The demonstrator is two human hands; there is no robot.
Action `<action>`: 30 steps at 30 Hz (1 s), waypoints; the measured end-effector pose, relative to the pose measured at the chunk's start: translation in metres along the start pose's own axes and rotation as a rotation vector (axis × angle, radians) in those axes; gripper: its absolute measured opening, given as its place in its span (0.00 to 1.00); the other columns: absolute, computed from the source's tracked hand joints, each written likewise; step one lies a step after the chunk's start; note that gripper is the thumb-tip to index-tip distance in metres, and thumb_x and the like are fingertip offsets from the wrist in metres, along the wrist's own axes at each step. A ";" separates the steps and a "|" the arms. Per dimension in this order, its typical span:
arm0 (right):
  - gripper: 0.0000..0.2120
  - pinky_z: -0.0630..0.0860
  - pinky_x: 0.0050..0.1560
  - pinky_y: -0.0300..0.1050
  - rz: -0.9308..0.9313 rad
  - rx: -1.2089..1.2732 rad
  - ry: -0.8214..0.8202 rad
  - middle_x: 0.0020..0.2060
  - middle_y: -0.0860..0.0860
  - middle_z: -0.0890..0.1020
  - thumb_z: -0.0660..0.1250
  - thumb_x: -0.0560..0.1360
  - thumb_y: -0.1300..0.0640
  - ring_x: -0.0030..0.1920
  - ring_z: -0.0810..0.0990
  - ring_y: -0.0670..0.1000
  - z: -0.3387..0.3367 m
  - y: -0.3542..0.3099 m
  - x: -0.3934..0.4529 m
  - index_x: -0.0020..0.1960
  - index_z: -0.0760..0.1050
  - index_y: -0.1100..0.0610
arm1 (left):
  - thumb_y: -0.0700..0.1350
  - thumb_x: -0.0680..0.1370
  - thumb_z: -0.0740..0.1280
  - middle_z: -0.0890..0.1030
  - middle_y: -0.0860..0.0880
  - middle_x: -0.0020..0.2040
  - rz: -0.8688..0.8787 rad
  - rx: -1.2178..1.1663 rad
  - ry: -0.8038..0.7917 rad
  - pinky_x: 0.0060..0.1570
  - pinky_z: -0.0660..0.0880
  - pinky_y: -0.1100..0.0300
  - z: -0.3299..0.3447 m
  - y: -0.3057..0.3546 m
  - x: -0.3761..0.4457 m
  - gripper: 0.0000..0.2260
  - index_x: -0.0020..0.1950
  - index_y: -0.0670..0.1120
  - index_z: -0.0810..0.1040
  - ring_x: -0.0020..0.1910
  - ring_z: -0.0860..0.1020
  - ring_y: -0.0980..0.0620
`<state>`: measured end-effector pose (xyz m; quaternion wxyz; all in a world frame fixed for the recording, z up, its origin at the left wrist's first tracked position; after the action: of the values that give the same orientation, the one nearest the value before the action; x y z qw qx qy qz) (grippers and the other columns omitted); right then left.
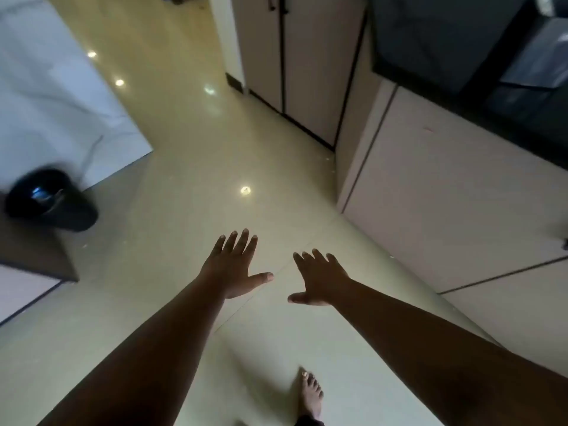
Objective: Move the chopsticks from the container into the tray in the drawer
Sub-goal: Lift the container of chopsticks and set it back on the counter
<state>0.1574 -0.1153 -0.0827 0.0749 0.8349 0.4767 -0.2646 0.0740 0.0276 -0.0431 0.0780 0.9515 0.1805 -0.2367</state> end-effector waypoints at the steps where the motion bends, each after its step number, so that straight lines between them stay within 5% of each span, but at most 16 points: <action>1: 0.51 0.49 0.74 0.58 0.047 0.025 0.017 0.78 0.55 0.54 0.59 0.70 0.28 0.77 0.48 0.58 -0.006 0.018 -0.001 0.78 0.42 0.55 | 0.73 0.73 0.49 0.37 0.47 0.79 0.048 0.018 0.015 0.75 0.36 0.49 -0.008 0.015 0.014 0.44 0.79 0.49 0.38 0.78 0.37 0.47; 13: 0.50 0.48 0.74 0.62 0.423 0.071 0.145 0.77 0.57 0.53 0.58 0.70 0.28 0.77 0.48 0.60 -0.090 0.156 0.008 0.78 0.42 0.55 | 0.75 0.72 0.46 0.38 0.47 0.80 0.411 0.242 0.107 0.75 0.36 0.47 -0.121 0.107 0.165 0.45 0.78 0.49 0.37 0.78 0.39 0.46; 24: 0.47 0.43 0.74 0.62 0.665 0.165 0.385 0.78 0.56 0.48 0.58 0.72 0.30 0.77 0.44 0.60 -0.206 0.240 -0.007 0.78 0.40 0.54 | 0.73 0.74 0.47 0.36 0.47 0.79 0.579 0.199 0.261 0.72 0.32 0.48 -0.256 0.190 0.240 0.44 0.78 0.48 0.36 0.77 0.35 0.47; 30: 0.45 0.46 0.75 0.59 0.829 0.309 0.699 0.79 0.53 0.49 0.58 0.72 0.30 0.78 0.44 0.57 -0.272 0.331 -0.055 0.78 0.44 0.52 | 0.76 0.70 0.42 0.37 0.49 0.79 0.552 0.066 0.286 0.73 0.35 0.46 -0.305 0.262 0.284 0.45 0.78 0.50 0.35 0.77 0.37 0.47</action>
<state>0.5126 -0.2315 0.1340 -0.1132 0.9916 0.0608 0.0127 0.5366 -0.0561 0.1044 0.0823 0.9902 -0.0830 -0.0759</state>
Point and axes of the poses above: each hand's wrist, its own x-axis towards the middle knuckle, its own z-axis out of the palm, y = z × x, the point moved 9 cm from there along x, towards the middle knuckle
